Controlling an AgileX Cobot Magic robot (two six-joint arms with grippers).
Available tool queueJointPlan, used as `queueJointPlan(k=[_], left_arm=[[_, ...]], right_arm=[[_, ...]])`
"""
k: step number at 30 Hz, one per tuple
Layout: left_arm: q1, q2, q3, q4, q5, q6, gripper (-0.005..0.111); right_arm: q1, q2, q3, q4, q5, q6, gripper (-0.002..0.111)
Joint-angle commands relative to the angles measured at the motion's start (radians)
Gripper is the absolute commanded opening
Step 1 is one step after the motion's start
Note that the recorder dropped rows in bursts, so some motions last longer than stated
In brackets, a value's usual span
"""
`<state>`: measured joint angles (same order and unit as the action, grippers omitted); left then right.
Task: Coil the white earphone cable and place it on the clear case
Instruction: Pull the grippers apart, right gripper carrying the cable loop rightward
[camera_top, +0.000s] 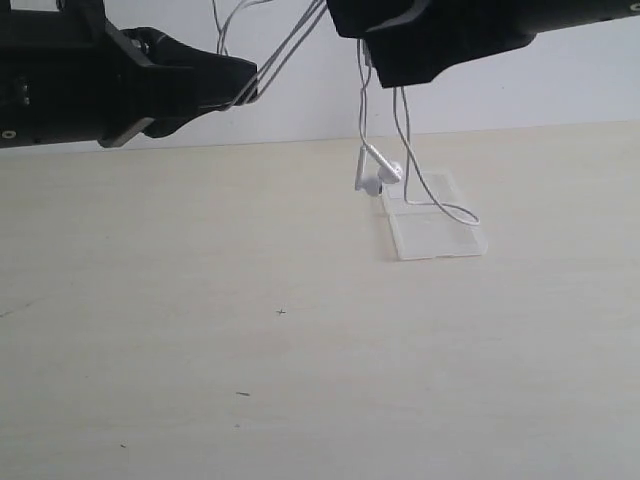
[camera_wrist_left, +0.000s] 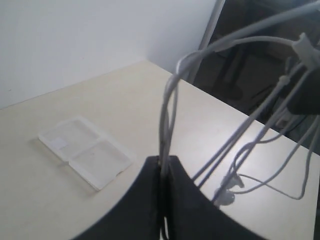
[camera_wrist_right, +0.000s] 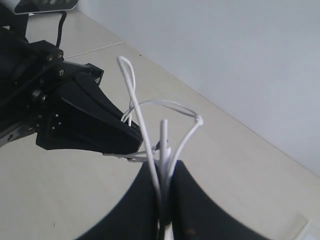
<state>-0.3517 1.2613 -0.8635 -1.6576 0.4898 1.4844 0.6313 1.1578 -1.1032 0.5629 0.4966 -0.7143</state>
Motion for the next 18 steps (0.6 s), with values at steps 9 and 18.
queueJointPlan(k=[9, 18], left_arm=[[0.005, 0.008, 0.014, 0.044, -0.043, -0.002, 0.000], [0.005, 0.008, 0.014, 0.045, -0.041, -0.002, 0.005]], right_arm=[[-0.003, -0.038, -0.072, -0.160, -0.048, 0.136, 0.000], [-0.003, -0.031, -0.083, -0.215, 0.024, 0.228, 0.000]])
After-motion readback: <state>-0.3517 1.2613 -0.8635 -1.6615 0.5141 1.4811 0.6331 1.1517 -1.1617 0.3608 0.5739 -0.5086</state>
